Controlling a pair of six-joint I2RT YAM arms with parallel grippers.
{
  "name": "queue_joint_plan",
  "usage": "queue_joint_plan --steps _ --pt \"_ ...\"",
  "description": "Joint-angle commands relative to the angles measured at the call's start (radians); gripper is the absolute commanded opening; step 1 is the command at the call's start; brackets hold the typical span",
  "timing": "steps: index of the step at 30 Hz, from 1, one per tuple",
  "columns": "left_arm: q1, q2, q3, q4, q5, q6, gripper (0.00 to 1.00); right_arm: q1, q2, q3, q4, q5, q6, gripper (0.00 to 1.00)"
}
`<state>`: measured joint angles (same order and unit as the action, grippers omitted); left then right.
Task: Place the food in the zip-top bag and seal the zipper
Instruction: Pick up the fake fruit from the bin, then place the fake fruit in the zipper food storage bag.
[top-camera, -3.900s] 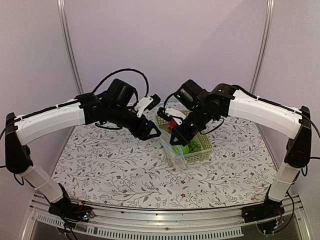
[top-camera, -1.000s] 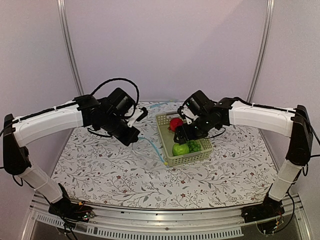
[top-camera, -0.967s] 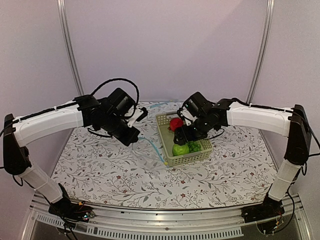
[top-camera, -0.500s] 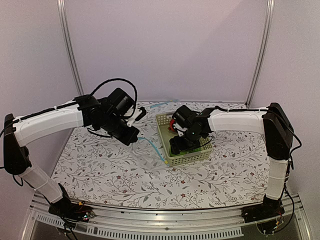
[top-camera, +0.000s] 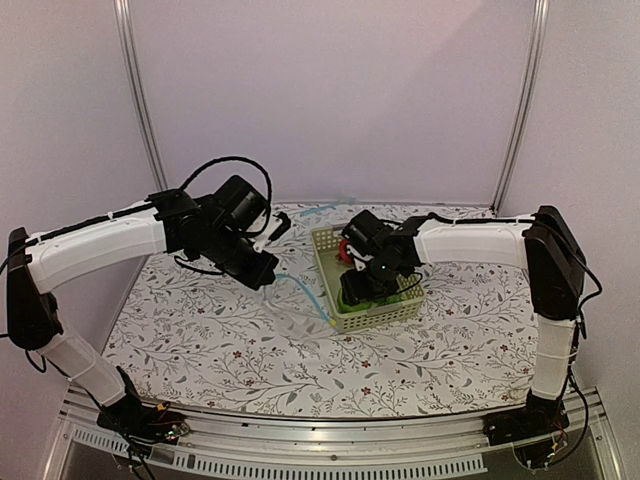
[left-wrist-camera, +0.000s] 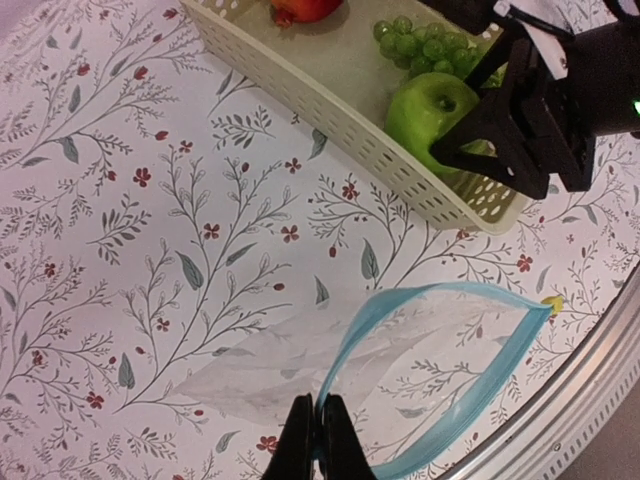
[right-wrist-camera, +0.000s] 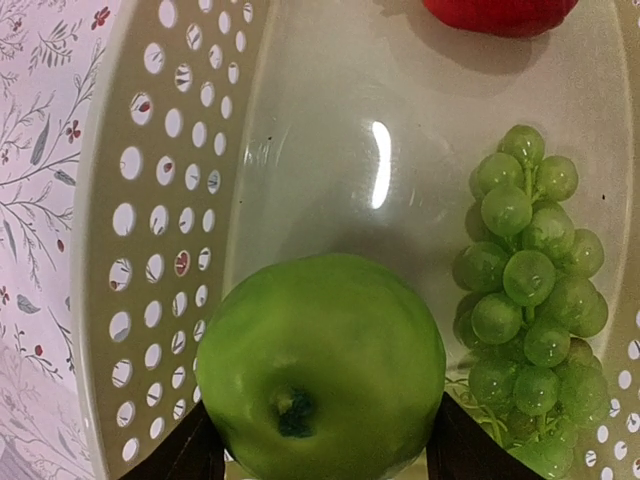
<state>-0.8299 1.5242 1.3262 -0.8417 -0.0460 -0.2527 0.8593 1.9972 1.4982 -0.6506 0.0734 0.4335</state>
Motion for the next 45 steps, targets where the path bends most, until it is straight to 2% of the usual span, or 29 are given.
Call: queue_joint_plan --steps 1,6,13,21,31,38,45 --pt "0.017 -0.025 -0.02 0.029 0.015 -0.031 0.0 -0.026 -0.131 -0.04 0.006 0.007 0.016 0.5" --pt "0.03 -0.024 -0.024 0.071 0.071 -0.045 0.0 -0.029 -0.333 -0.083 0.031 -0.077 -0.01 0.5" --pt "0.038 -0.015 -0.009 0.083 0.122 -0.047 0.0 0.006 -0.512 -0.196 0.239 -0.32 0.043 0.49" --pt "0.041 -0.015 -0.017 0.088 0.145 -0.055 0.0 0.11 -0.441 -0.186 0.37 -0.415 0.112 0.47" --pt "0.044 -0.015 -0.031 0.111 0.177 -0.063 0.0 0.16 -0.295 -0.128 0.336 -0.328 0.12 0.45" --pt "0.049 -0.015 -0.045 0.138 0.224 -0.06 0.0 0.183 -0.226 -0.082 0.222 -0.128 0.116 0.45" --pt "0.051 -0.018 -0.06 0.174 0.287 -0.066 0.0 0.185 -0.185 -0.053 0.22 -0.106 0.124 0.47"
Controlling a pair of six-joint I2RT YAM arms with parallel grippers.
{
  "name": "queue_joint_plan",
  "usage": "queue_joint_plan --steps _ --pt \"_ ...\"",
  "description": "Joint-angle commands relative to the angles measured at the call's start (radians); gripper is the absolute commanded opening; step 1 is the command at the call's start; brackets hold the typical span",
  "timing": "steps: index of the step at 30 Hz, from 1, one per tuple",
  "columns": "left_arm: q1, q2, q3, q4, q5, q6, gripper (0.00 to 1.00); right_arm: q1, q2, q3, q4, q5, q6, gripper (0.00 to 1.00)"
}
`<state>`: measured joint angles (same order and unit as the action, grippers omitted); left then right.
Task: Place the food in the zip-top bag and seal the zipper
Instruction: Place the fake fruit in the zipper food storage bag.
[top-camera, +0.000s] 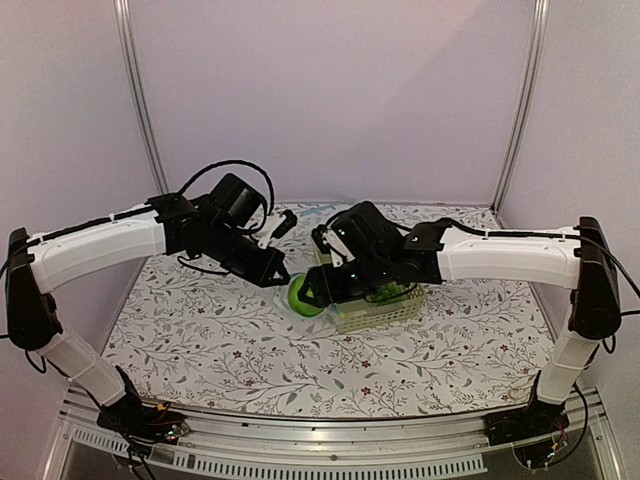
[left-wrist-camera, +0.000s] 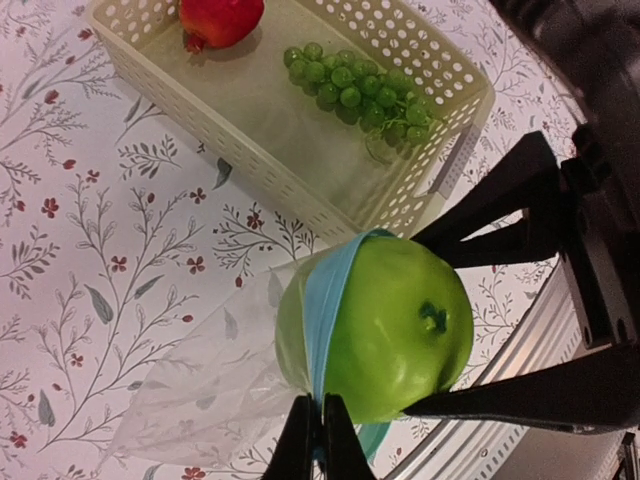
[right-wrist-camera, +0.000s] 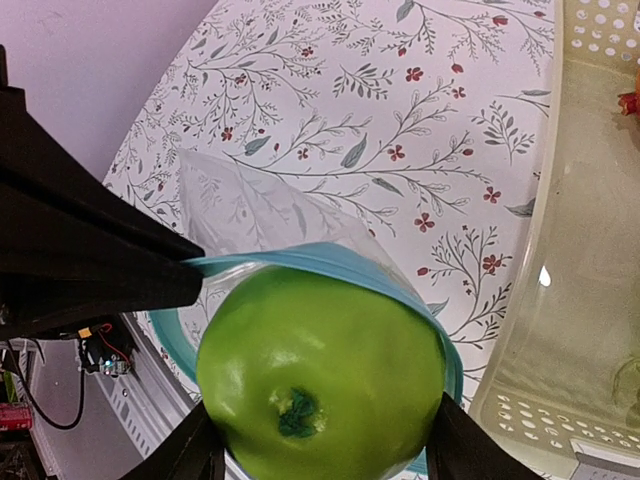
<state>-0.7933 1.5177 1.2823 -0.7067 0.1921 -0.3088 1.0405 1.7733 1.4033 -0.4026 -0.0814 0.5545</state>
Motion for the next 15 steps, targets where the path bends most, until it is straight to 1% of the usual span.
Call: queue_joint_plan --steps 1,8,10,14,15 --pt "0.015 -0.015 -0.019 0.045 0.053 -0.014 0.0 0.004 0.047 0.049 -0.03 0.047 0.001 0.47" --pt "0.029 -0.034 -0.033 0.087 0.091 -0.031 0.0 0.022 0.119 0.106 -0.141 0.075 -0.024 0.48" --pt "0.036 -0.045 -0.04 0.103 0.111 -0.038 0.0 0.025 0.134 0.112 -0.164 0.116 -0.028 0.49" --pt "0.056 -0.057 -0.056 0.139 0.166 -0.061 0.0 0.025 0.146 0.116 -0.171 0.129 -0.026 0.53" --pt "0.059 -0.058 -0.06 0.144 0.174 -0.064 0.0 0.025 0.148 0.12 -0.172 0.128 -0.025 0.56"
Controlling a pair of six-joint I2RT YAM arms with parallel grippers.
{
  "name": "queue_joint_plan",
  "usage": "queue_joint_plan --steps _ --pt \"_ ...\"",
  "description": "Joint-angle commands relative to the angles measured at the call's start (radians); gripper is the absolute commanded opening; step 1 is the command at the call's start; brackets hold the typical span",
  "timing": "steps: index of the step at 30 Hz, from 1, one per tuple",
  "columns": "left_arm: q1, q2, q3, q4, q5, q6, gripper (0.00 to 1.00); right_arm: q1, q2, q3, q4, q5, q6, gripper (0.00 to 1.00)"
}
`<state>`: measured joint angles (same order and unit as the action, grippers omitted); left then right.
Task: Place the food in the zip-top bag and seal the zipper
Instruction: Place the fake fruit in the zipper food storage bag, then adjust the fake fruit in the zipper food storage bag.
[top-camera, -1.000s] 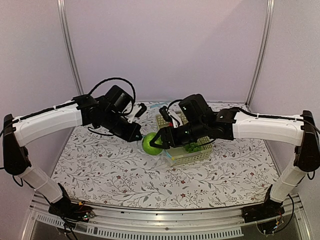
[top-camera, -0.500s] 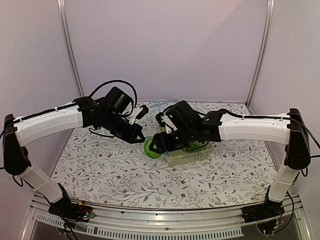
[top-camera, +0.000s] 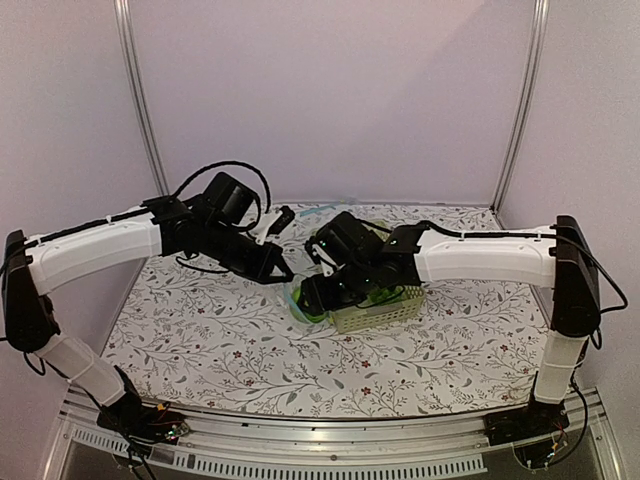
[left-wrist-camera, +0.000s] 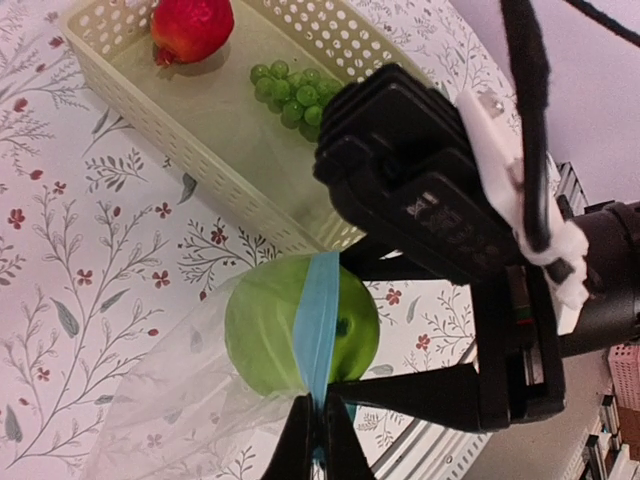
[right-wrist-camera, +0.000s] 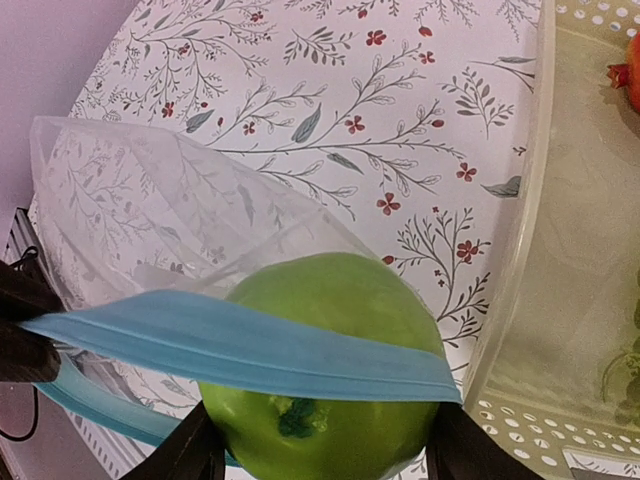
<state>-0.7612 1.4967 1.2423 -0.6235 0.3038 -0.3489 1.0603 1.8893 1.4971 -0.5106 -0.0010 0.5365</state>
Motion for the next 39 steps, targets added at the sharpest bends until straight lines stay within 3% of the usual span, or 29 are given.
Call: queue_joint_plan --steps 1,4,9,19,22,27,39 --pt "0.03 -0.038 -0.022 0.063 0.064 -0.025 0.0 0.006 0.034 0.03 -0.063 0.045 -0.006 0.58" --pt "0.043 -0.038 -0.035 0.062 0.061 -0.031 0.0 0.004 0.022 0.035 -0.063 0.044 -0.007 0.69" --pt "0.072 -0.038 -0.063 0.067 0.065 -0.047 0.0 0.005 -0.031 0.029 -0.062 0.034 -0.021 0.78" --pt "0.121 -0.022 -0.088 0.073 0.077 -0.031 0.0 0.005 -0.145 -0.022 -0.033 -0.037 -0.031 0.83" --pt "0.136 -0.017 -0.091 0.073 0.09 -0.019 0.0 -0.001 -0.179 -0.079 -0.009 -0.048 -0.039 0.79" --pt "0.149 -0.01 -0.092 0.076 0.117 0.0 0.0 -0.028 -0.164 -0.149 0.031 -0.068 -0.014 0.61" --pt "0.154 -0.012 -0.093 0.071 0.128 0.002 0.0 -0.068 -0.042 -0.075 0.022 -0.041 -0.034 0.49"
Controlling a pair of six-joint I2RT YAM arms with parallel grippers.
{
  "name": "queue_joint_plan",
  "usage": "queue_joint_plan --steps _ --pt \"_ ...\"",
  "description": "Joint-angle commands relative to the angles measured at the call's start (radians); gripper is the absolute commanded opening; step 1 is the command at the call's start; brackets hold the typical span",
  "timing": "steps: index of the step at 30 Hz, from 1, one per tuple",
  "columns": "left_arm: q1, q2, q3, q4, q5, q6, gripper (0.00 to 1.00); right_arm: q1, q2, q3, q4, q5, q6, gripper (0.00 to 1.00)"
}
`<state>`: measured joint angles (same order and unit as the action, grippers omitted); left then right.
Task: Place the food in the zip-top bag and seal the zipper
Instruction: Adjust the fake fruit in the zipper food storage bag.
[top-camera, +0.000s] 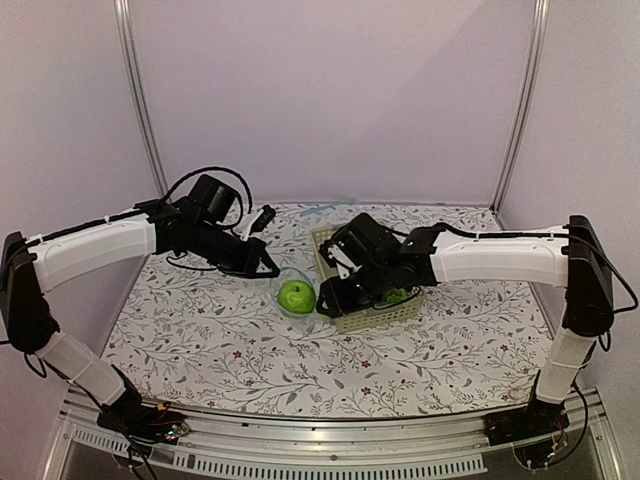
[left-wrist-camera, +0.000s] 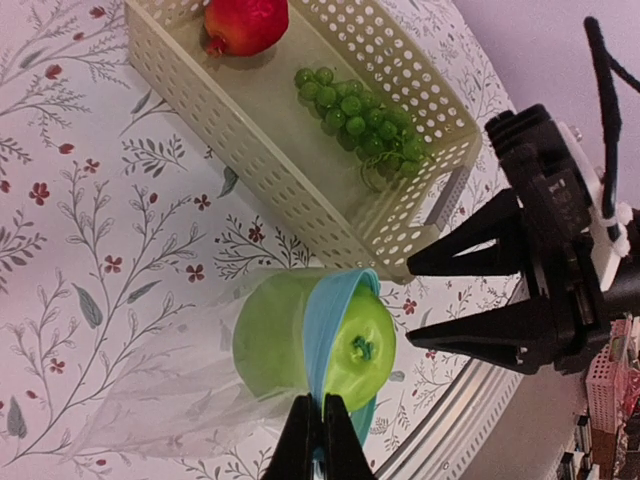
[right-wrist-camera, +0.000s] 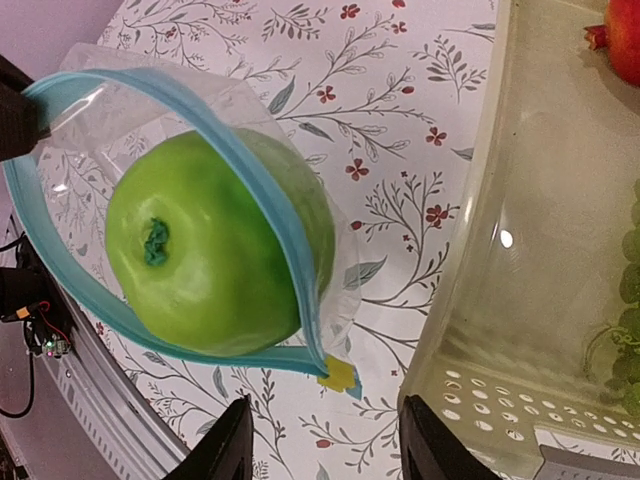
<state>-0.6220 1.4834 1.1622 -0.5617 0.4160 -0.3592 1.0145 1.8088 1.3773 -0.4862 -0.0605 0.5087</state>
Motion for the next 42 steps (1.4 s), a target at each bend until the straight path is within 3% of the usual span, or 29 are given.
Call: queue_joint_plan --steps 1,34,42 --pt "0.016 0.0 -0.013 0.01 0.017 0.012 0.0 -0.022 0.05 0.05 -0.006 0.019 -0.01 0.48" --pt "0.024 -0.009 -0.026 0.073 0.037 -0.051 0.0 -0.008 0.238 0.195 0.004 -0.07 -0.026 0.37" --pt "0.074 -0.035 -0.064 0.138 0.093 -0.127 0.0 -0.008 0.23 0.17 0.043 -0.106 -0.014 0.28"
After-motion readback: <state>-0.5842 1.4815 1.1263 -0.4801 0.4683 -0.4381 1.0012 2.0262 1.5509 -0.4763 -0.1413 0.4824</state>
